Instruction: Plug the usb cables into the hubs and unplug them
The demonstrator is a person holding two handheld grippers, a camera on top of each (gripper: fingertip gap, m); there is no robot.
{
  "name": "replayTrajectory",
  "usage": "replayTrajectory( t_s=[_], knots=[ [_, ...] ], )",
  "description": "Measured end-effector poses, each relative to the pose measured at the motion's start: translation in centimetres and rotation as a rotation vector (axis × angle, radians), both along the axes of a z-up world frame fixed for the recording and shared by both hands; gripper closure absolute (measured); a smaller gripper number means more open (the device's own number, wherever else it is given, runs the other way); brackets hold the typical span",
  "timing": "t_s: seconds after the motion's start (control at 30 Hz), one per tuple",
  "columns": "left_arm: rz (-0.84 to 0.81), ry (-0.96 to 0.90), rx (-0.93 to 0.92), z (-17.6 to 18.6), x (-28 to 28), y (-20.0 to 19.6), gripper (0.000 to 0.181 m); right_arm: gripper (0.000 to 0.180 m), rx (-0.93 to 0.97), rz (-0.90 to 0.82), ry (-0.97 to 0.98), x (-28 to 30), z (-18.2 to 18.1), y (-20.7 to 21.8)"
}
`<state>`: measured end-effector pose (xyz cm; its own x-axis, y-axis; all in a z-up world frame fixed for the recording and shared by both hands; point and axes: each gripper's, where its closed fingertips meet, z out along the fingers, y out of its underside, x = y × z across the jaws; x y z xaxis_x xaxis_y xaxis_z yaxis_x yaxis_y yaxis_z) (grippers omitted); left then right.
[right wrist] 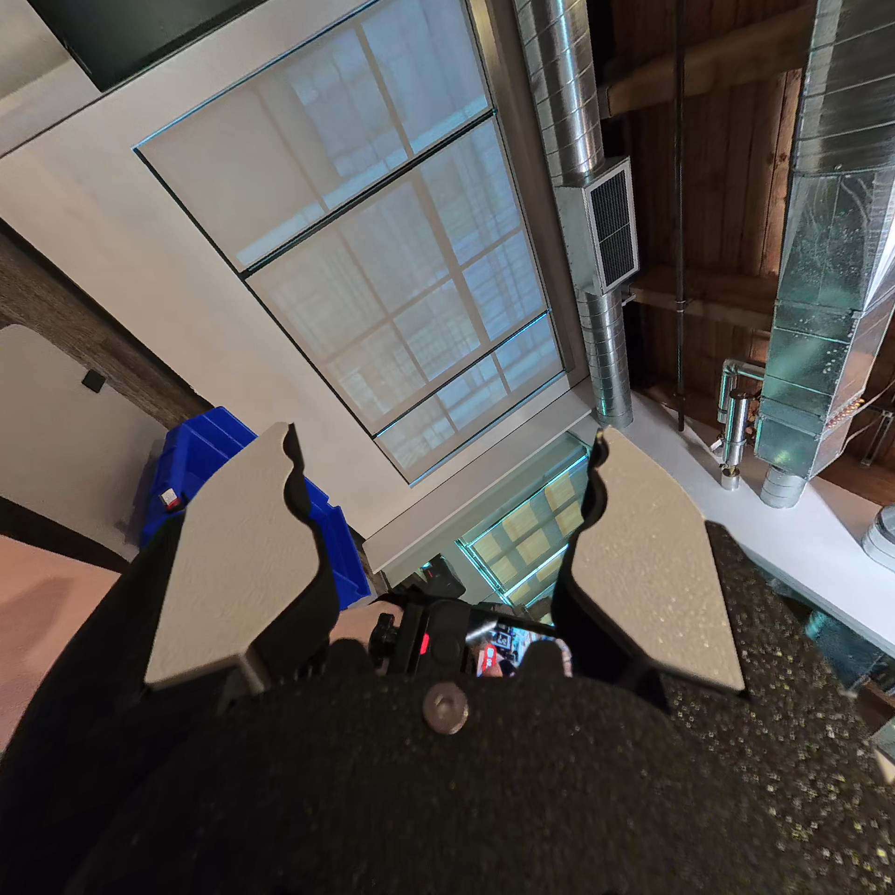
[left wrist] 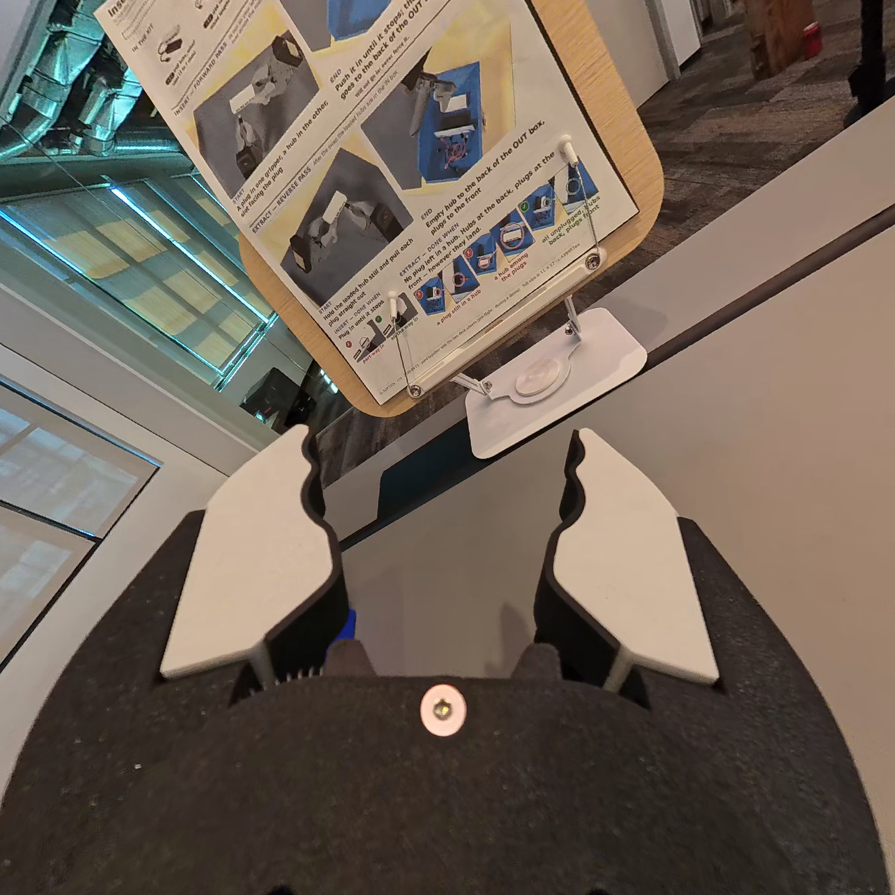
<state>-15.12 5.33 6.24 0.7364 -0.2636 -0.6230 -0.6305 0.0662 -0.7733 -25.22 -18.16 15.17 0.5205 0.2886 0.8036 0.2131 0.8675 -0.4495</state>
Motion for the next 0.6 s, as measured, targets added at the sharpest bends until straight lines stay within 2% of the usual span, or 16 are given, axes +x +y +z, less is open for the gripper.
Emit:
replayTrajectory(
  t_s=[0.17, 0.37, 0.6],
  knots=[
    [-0.002, 0.012, -0.002, -0.1, 0.2, -0.1, 0.084, 0.069, -0.003, -0.009, -0.008, 0.1, -0.1, 0.3],
    [-0.013, -0.014, -0.007, 0.1, 0.0, 0.0, 0.085, 0.071, 0.043, 0.002, 0.048, 1.7, 2.5, -1.9],
    [-0.022, -0.075, -0.015, 0.9, -1.0, 0.1, 0.085, 0.071, -0.026, -0.074, 0.188, 7.1, 5.2, 0.5]
  ],
)
